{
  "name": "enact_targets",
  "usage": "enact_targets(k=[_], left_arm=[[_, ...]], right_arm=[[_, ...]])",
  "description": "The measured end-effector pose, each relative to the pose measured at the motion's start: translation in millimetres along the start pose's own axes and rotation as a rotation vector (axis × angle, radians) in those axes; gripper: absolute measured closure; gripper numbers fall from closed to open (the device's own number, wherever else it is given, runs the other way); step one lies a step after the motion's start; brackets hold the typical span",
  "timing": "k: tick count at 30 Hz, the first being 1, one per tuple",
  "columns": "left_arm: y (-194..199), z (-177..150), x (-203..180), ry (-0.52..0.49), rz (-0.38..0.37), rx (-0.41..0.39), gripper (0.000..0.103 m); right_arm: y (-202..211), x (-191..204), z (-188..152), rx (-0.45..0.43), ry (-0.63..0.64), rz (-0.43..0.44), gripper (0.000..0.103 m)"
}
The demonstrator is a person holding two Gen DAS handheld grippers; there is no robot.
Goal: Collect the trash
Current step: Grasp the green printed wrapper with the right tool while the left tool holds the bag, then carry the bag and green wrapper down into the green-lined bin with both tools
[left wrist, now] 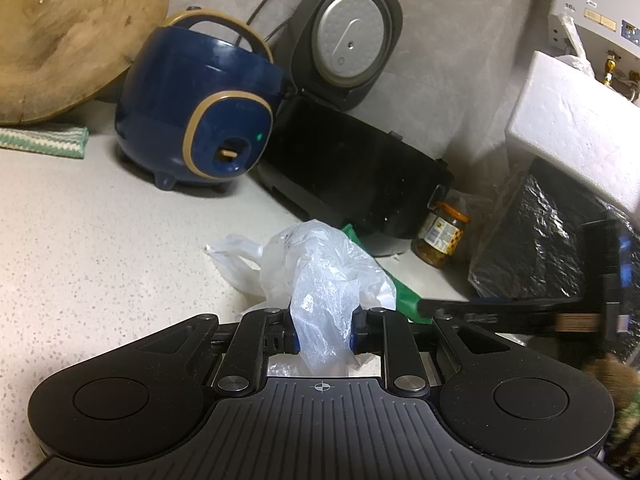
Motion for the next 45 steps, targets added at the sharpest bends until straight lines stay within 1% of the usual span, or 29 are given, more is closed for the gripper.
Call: enact_targets(k=[3,6,7,8,9,10,11,15,18,19,20,21,22,23,26,29,32,33,34,35,37,38,40,45], left_arm=[[-0.1,0.6,-0.4,-0.004,-0.001,-0.002,0.08],[0.0,0.7,-0.5,-0.005,-0.002,-0.003,0.08],[0.0,0.8,-0.4,-0.005,-0.002,-0.004,0.08],[-0.1,0.8,-0.3,-0.006,-0.002,-0.004,0.08],[-0.1,0.9,-0.2,-0.006,-0.002,-0.004,0.08],[0.0,0.8,-0.4,-0.006,-0.003,-0.003,0.08],[-0.2,0.9,-0.1,-0.005,-0.003,-0.002,0.08],[-0.2,0.8,0.3,-0.001,-0.004,0.003,0.08],[-0.3,0.8,0.8,0.001,-0.003,0.005,0.08],[-0.6,0.7,1.0,0.002,-0.002,0.006,0.08],[-0.8,0.7,1.3,0.003,-0.002,0.008,0.08],[-1.2,0.7,1.4,0.004,-0.002,0.009,0.08],[-1.5,0.7,1.6,0.004,-0.001,0.01,0.08],[-1.7,0.7,1.7,0.004,-0.001,0.012,0.08],[-2.6,0.7,2.1,0.007,0.0,0.015,0.08],[-2.4,0.7,2.3,0.006,0.0,0.015,0.08],[-2.2,1.1,1.6,0.002,-0.002,0.011,0.08],[-2.4,1.2,1.7,0.001,-0.002,0.01,0.08],[-2.6,1.1,1.5,0.001,-0.002,0.01,0.08],[-2.6,1.1,1.5,0.001,-0.003,0.011,0.08],[-2.6,1.2,1.7,0.001,-0.003,0.011,0.08],[-2.9,1.3,1.9,0.001,-0.003,0.011,0.08],[-3.0,1.1,2.2,0.001,-0.003,0.012,0.08],[-3.6,1.0,3.0,0.003,0.0,0.015,0.08]], right_arm=[[-17.7,-13.5,-8.3,0.036,-0.07,-0.001,0.023],[-17.5,-23.9,-13.7,0.03,-0.131,0.023,0.023],[-14.7,-25.1,-14.7,0.031,-0.14,0.03,0.027],[-11.9,-25.3,-15.7,0.032,-0.145,0.036,0.035],[-7.2,-24.6,-17.1,0.038,-0.147,0.044,0.039],[-4.3,-23.6,-18.3,0.046,-0.149,0.058,0.046],[-0.1,-20.4,-20.1,0.054,-0.156,0.079,0.047],[16.9,-2.5,-26.9,0.08,-0.179,0.196,0.047],[23.6,13.1,-29.3,0.087,-0.146,0.235,0.047],[24.9,17.4,-29.2,0.082,-0.131,0.232,0.046],[25.3,19.6,-28.1,0.072,-0.112,0.217,0.042],[25.2,20.8,-25.9,0.057,-0.092,0.195,0.039],[24.5,20.8,-23.5,0.04,-0.077,0.174,0.032],[21.9,19.6,-19.9,0.025,-0.069,0.154,0.029],[7.9,15.6,-13.5,0.015,-0.068,0.119,0.029],[-12.8,16.2,-15.2,0.05,-0.064,0.109,0.029],[-28.5,15.9,-22.2,0.085,-0.096,0.114,0.029],[-29.2,15.8,-22.9,0.078,-0.108,0.117,0.031],[-27.7,15.7,-23.2,0.073,-0.109,0.113,0.038],[-25.4,16.1,-23.6,0.074,-0.102,0.109,0.053],[-18.9,17.5,-24.8,0.083,-0.079,0.112,0.069],[-14.8,18.2,-24.8,0.082,-0.08,0.121,0.072],[-5.2,19.9,-24.6,0.079,-0.094,0.148,0.074],[20.3,29.0,-25.5,0.045,-0.098,0.202,0.076]])
Point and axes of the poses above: each gripper's, at about its wrist camera, not at the fingertips, and y roughly against the way its jaws point, x to its left, z to its top, the point moved 10 cm from there along -y, roughly the way its jaws point, and after that the axes turned 7 degrees about z, right-handed, at the moved point
